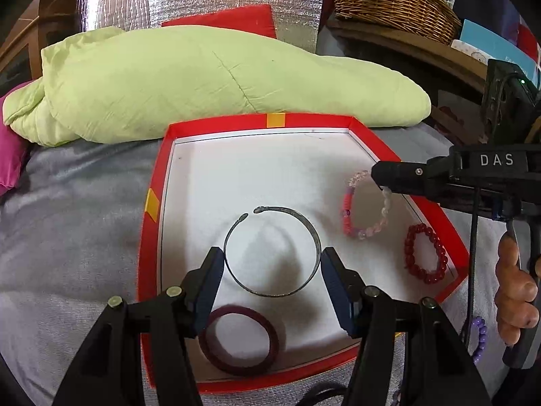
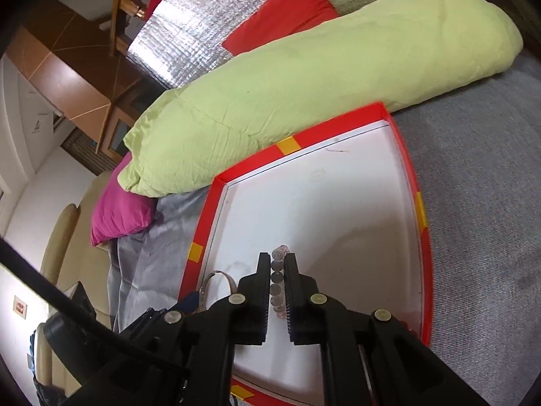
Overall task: Organize jewelry
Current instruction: 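Carry the silver bangle into the red box while the right tool carries the pink bracelet there, then lower and release the silver bangle with the left tool while the right tool releases the pink bracelet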
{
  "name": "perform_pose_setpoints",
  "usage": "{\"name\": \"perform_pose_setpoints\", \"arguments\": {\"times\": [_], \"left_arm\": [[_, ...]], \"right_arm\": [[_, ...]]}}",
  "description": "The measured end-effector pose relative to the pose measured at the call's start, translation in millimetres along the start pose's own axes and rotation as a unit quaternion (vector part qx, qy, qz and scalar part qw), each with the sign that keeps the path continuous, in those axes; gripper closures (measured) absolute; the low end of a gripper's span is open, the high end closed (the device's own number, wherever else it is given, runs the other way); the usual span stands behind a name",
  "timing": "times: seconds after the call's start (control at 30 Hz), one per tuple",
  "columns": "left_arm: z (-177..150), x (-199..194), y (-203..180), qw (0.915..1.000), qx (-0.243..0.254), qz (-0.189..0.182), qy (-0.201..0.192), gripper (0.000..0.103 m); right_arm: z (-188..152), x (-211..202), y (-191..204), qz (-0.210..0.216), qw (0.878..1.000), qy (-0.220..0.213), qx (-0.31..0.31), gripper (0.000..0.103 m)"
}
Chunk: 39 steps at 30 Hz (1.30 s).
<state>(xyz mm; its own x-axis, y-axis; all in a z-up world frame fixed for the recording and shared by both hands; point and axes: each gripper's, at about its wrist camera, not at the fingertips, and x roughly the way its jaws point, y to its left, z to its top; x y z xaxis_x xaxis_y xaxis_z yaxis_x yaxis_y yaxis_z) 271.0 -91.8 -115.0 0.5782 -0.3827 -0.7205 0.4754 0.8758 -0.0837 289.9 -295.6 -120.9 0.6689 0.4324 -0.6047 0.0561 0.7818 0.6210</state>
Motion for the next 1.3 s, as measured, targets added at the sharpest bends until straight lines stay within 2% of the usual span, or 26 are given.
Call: {"name": "perform_pose_setpoints", "arguments": {"times": [0.9,0.97,1.03,1.13,1.3], "left_arm": [[4,-10,12,0.9988,-0.035,0.011,-0.032,0.041],[5,-12,15,0.9986,-0.038,0.015,-0.033,0.041],[5,-14,16,0.9985,-0.040,0.017,-0.034,0.040],[5,-16,17,0.9983,-0.040,0.023,-0.035,0.037],[4,-21,19,0.9979,-0.038,0.038,-0.036,0.036]], "right_arm": [[2,-11,-2,-0.013,1.000,-0.015,0.004,0.091],[2,-11,-3,-0.015,1.000,-0.010,0.008,0.083],[3,-12,-6,-0.017,1.000,-0.011,0.014,0.066],[3,-15,-9,-0.020,1.000,-0.014,0.019,0.065],[2,-19,-9,-0.026,0.999,-0.017,0.012,0.065]]}}
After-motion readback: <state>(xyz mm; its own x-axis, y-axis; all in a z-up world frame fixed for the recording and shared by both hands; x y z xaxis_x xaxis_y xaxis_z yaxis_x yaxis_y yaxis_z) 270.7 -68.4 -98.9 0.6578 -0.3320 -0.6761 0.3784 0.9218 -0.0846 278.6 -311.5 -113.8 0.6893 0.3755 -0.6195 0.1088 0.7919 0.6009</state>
